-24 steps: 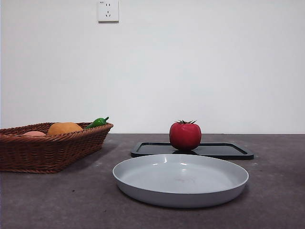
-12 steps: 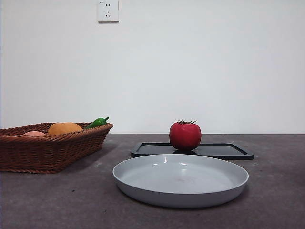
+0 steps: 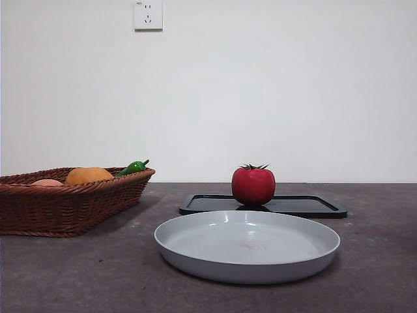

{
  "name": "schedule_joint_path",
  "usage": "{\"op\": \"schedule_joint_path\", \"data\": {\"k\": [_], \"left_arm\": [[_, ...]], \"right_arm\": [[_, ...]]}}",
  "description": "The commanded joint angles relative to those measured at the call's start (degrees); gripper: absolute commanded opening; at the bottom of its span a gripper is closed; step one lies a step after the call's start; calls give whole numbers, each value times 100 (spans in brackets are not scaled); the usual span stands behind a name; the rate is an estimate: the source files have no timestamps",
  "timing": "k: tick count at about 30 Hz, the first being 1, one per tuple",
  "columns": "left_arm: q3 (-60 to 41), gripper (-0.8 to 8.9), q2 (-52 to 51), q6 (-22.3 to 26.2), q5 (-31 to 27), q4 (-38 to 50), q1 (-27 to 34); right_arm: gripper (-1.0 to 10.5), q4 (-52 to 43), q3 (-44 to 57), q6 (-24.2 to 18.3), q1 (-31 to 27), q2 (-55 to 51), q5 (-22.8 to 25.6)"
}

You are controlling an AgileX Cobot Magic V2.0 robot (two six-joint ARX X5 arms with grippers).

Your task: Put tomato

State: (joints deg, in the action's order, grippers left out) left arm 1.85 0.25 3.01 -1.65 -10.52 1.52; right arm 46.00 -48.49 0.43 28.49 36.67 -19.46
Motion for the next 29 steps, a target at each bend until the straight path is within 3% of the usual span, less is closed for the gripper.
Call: {"op": "schedule_joint_path", "data": {"k": [1,21,24,29], "left_arm": [[-120,8,-9,-59,-31,-33,7],[-118,8,-9,-59,-31,-33,7],[-118,8,-9,-59,-31,-31,7],[-118,8,-9,-59,-31,-31,7]], "right_arm": [[7,-59,-31,63,37,28,-4],[7,-63,-31,-39,33,17,17],[7,-214,-7,-313,-201,-175,289],[7,-1456,579,-234,-1143,-774,297]]}}
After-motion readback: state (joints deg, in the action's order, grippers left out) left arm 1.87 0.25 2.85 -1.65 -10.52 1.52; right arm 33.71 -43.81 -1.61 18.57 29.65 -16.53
